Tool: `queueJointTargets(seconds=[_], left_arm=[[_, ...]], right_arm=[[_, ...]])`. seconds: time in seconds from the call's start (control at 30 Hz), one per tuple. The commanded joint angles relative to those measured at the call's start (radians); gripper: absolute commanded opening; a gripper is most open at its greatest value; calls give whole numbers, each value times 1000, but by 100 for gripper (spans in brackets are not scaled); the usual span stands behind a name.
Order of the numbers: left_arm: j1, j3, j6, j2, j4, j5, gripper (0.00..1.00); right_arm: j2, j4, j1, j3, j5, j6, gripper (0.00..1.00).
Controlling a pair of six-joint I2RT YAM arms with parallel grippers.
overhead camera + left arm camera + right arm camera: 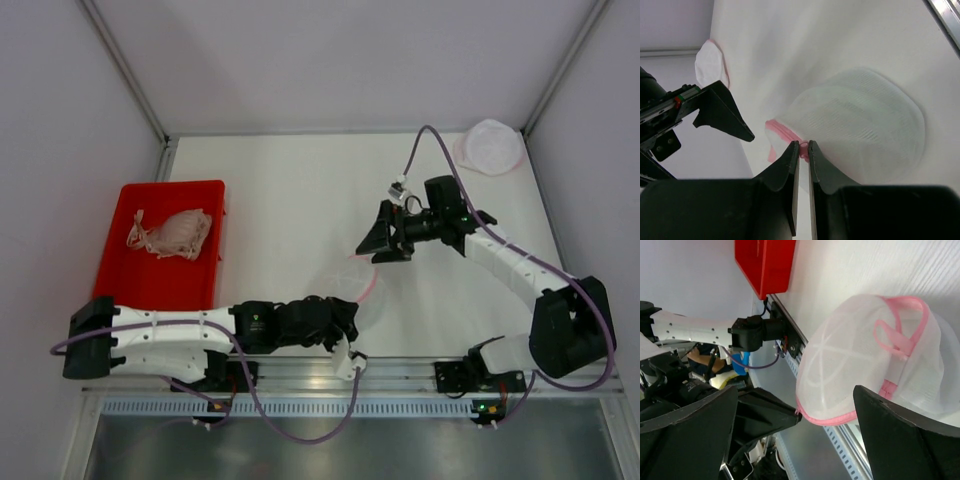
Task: Place the bra in the laundry bag and zip it closed
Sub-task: Zip the zipper on the laundry bag.
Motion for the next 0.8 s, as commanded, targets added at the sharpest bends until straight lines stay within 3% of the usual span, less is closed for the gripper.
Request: queueJointTargets(seconds=[0.0,0.1,0.27,0.47,0.7,0.77], left_arm=[[10,7,-13,8,87,-36,0],[17,19,-8,23,110,-43,0],[34,63,-28,71,121,-68,0],[53,96,-25,100,158,-69,0],[54,105,-28,108,161,-62,0],[54,103,-26,106,161,-62,0]], right_arm=[[-81,-116,-5,9,-1,-77,99],[-104,-127,22,-24,-26,-64,97],[-126,-110,87,-76,-35,-26,80],[-82,-93,125,-94,-57,-26,72],[-34,-103,134,-57,-49,-52,49],[-20,-115,136,-39,-43,-66,34]])
